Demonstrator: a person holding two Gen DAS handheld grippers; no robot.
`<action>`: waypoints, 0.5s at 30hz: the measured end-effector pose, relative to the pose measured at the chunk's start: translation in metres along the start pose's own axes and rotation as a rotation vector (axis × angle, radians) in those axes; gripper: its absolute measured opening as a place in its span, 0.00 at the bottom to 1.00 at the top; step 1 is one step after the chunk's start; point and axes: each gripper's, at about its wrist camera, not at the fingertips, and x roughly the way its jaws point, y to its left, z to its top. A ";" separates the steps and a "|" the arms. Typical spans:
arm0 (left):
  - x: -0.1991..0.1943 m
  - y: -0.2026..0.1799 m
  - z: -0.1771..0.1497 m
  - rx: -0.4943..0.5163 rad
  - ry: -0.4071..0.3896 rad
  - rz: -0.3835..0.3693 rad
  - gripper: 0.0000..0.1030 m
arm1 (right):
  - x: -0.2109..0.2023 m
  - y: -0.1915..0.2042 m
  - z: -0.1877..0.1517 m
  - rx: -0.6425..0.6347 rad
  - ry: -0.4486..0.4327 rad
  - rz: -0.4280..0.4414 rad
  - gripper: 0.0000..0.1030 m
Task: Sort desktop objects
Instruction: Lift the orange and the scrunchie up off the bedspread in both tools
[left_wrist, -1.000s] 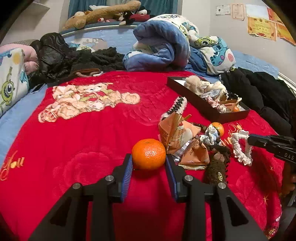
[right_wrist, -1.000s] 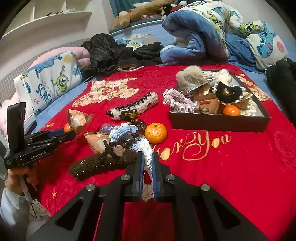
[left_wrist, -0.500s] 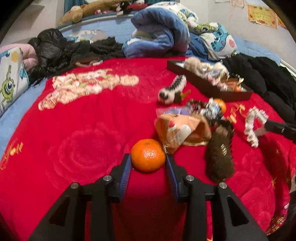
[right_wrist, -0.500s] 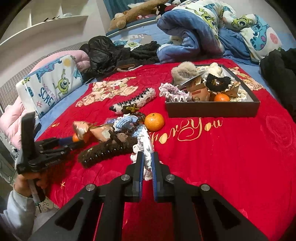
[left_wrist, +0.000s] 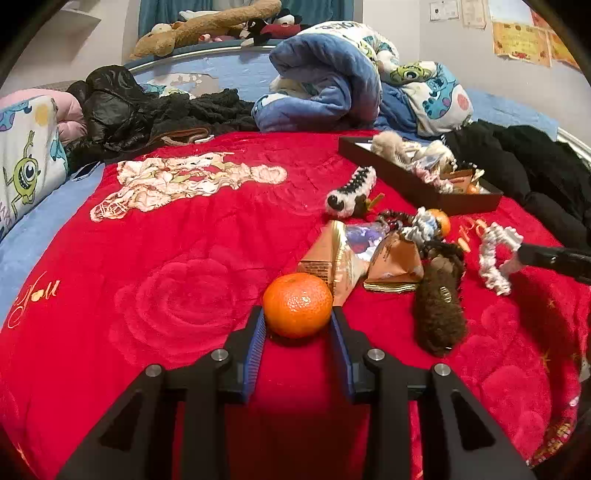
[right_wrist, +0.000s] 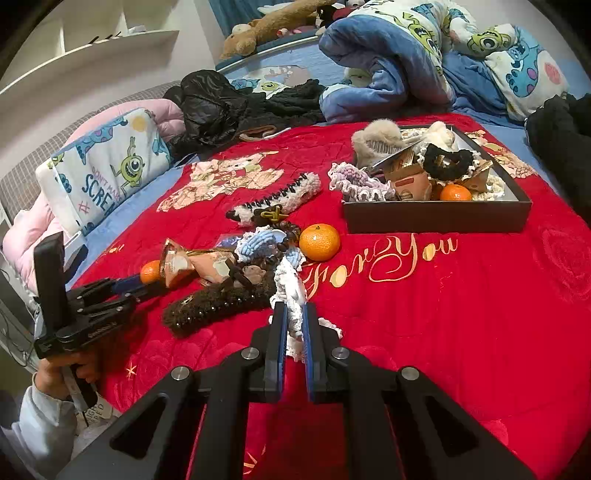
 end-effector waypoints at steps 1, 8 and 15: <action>-0.004 0.002 0.001 -0.009 -0.010 0.003 0.34 | 0.000 0.000 0.000 0.005 0.000 0.000 0.08; -0.032 0.004 0.009 0.011 -0.043 0.035 0.35 | -0.003 -0.002 0.002 0.031 -0.015 0.013 0.08; -0.054 -0.004 0.021 0.020 -0.080 0.020 0.35 | -0.009 -0.002 0.001 0.050 -0.030 0.027 0.08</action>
